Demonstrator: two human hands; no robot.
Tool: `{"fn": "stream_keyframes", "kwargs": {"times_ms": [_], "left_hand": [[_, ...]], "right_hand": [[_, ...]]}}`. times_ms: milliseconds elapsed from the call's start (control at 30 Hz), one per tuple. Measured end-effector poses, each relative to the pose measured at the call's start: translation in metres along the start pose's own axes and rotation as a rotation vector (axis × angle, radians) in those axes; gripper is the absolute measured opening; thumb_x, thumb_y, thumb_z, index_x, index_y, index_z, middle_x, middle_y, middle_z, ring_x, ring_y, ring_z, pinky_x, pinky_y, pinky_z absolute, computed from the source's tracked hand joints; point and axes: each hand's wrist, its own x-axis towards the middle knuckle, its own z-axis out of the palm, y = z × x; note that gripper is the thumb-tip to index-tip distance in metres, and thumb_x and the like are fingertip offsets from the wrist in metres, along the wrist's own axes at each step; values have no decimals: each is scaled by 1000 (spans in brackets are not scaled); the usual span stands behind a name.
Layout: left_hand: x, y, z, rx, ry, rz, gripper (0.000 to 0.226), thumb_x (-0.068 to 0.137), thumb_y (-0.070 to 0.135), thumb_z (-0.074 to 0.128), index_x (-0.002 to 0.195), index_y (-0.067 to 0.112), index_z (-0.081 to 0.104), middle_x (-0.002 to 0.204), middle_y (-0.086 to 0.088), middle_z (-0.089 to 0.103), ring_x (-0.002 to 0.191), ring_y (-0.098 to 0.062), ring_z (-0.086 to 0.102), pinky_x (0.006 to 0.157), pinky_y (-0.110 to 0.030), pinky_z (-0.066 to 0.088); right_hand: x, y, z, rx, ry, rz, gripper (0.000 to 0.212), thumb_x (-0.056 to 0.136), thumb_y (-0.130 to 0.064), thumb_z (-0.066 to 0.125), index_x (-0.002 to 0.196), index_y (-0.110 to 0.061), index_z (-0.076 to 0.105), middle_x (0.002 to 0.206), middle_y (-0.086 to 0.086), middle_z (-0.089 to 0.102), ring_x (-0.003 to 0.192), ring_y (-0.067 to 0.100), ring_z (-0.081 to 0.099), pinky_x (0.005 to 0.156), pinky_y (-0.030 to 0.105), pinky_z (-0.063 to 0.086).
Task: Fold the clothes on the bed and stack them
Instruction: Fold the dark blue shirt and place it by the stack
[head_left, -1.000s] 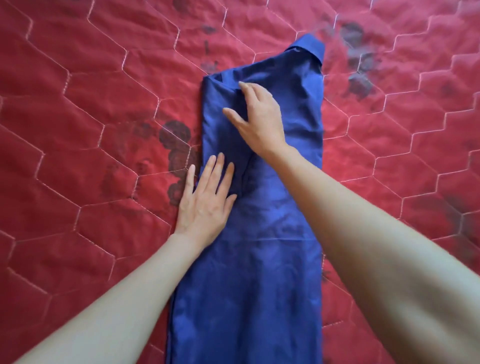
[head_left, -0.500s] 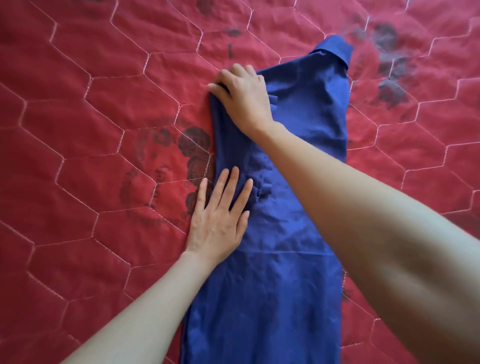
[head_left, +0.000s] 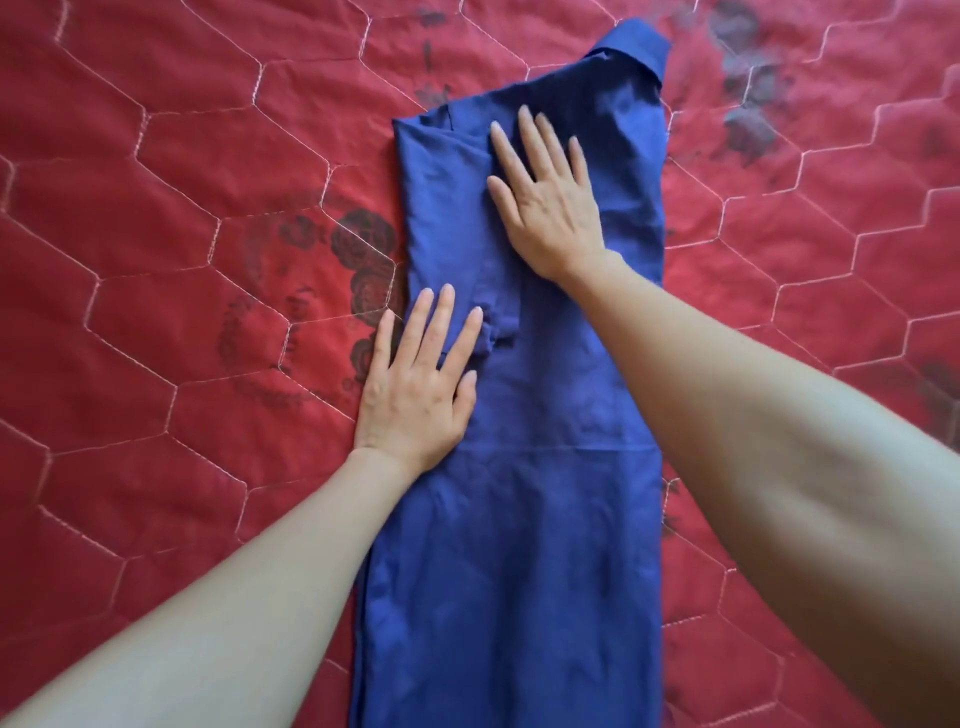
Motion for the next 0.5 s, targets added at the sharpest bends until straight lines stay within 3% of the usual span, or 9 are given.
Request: {"fn": "stream_keyframes", "kwargs": {"times_ms": [167,267,367,500], "left_hand": [[-5,3,-7,86,3,48,67,93,35,38,154,17,16,160,-18,14,148,-32,15,115,-59,10],[-38,12,-5,135,25,320,64,94,35,39,153,16,23,159,-14,20,147,-31,19,115,-59,9],[-115,19,-2,122,-58,516,60,95,36,37,152,17,29,158,-13,24,146,-32,21,117,-57,15],[-219,19,-6,96,-157,420,59,96,38,36,151,18,29,158,-15,23,146,-35,21,116,-57,19]], "right_hand": [[-94,-19,16,15,31,18,55,103,-41,18,154,-21,16,161,9,12,149,23,9,120,42,5],[-177,-29,28,48,45,-54,54,102,-37,25,152,-18,24,159,12,18,148,27,15,120,46,11],[-257,-38,42,65,44,-98,52,102,-36,31,150,-16,31,157,15,23,147,30,19,119,49,16],[-356,-55,55,86,25,-162,51,102,-36,37,149,-16,36,156,16,26,146,31,23,117,52,18]]}}
